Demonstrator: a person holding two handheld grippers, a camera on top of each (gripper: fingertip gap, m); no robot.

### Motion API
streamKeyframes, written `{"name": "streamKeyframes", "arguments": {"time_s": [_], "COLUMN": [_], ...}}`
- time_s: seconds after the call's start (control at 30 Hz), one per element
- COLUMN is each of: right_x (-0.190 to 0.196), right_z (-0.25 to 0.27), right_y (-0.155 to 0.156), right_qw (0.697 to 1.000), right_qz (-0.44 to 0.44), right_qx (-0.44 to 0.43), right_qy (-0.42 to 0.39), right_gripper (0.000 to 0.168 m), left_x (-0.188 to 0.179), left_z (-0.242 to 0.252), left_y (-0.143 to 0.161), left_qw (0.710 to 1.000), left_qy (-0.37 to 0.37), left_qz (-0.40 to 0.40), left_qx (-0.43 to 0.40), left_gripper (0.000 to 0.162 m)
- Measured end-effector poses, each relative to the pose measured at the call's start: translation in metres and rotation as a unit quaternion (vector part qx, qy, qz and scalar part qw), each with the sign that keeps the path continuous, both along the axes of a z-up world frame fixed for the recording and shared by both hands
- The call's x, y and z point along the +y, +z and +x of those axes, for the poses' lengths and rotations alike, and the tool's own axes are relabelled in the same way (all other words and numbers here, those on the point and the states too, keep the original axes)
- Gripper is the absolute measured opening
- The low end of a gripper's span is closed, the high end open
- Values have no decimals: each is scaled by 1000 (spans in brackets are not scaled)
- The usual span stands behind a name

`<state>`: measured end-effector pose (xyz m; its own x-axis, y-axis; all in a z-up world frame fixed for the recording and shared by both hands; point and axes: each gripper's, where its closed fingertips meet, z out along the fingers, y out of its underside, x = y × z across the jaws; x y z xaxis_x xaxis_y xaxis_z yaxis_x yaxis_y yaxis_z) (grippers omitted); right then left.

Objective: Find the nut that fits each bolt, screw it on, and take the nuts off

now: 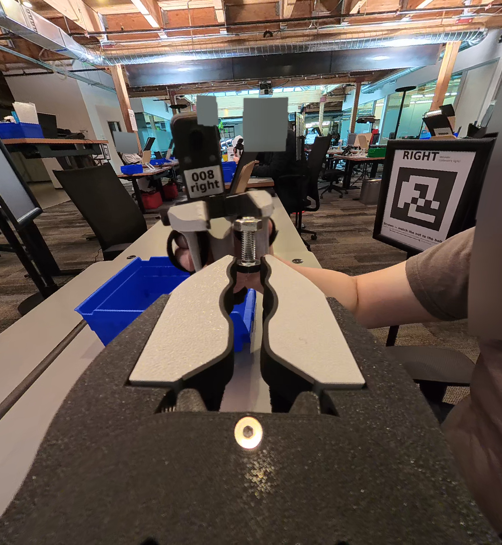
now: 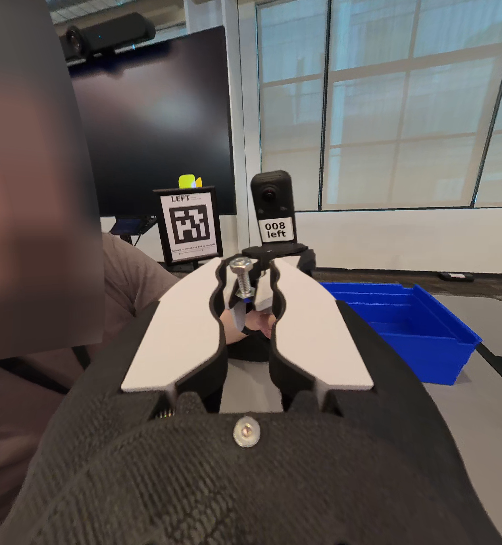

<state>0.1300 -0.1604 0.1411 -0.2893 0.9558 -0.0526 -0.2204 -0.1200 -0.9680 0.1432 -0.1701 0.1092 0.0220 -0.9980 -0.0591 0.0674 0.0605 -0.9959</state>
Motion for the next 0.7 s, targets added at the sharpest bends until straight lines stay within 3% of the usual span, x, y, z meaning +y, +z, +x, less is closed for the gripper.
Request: {"name": "streamKeyframes", "arguments": {"time_s": [0.13, 0.4, 0.7], "right_x": [-6, 7, -6], "right_z": [-11, 6, -6], "right_y": [-8, 0, -3], "right_qw": [999, 999, 1000], "right_qz": [24, -26, 10], "right_qx": [-22, 23, -1], "right_qy": [-8, 19, 9], "right_gripper": [29, 29, 30], "left_x": [-2, -1, -3], "left_z": [2, 0, 1], "left_y": [-2, 1, 0], "left_qw": [1000, 1000, 1000], "left_qy": [-3, -1, -3], "left_qz": [0, 1, 4], "left_qx": [2, 0, 3], "left_gripper": [14, 14, 14]}}
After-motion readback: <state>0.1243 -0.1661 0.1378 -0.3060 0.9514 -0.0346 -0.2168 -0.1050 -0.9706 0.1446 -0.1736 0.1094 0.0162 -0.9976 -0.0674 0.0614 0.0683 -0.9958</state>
